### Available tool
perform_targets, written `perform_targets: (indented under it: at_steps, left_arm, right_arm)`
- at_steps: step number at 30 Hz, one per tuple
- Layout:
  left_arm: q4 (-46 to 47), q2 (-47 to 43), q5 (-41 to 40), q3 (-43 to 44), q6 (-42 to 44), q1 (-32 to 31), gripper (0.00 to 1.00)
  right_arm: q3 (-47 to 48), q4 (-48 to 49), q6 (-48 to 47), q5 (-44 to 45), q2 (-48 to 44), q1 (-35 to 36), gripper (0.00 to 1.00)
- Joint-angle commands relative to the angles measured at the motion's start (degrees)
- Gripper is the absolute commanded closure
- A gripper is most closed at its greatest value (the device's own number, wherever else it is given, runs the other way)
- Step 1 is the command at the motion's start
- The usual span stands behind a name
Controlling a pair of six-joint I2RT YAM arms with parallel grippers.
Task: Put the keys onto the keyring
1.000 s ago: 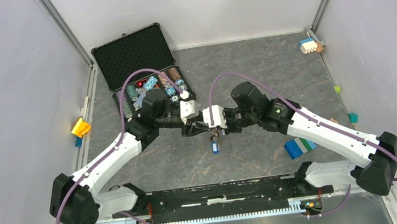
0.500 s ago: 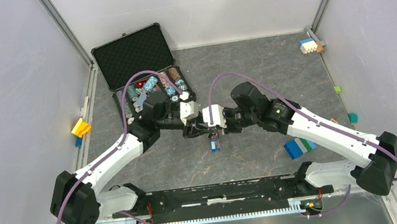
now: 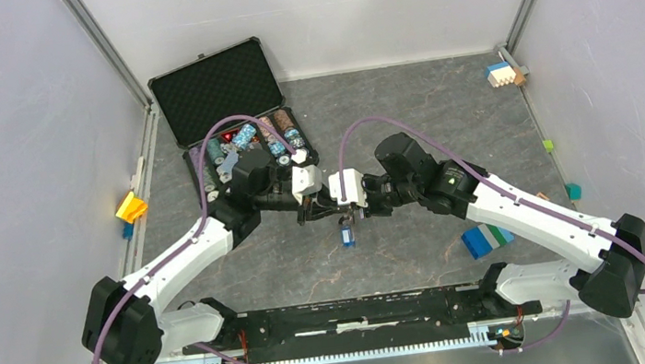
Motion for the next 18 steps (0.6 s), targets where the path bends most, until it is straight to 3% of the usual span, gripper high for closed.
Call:
perform_targets:
  at_steps: [1,11,18]
  left_arm:
    - [2.6,0.7,1.8,-0.2,-1.6,-0.2,0.75]
    - [2.6,0.8,1.8,-0.8,-1.4,-0.2,0.81]
    - [3.7,1.0,2.1,-0.3,-2.9,-0.2,0.98]
  right_arm:
    - [1.9,2.9,0.9,-0.5,-0.2,0.3,1.0]
    - [1.7,3.2,1.0,-0.5,-0.5,0.3,1.0]
    - [1.1,3.4,1.0,-0.6,-0.4,0.3,1.0]
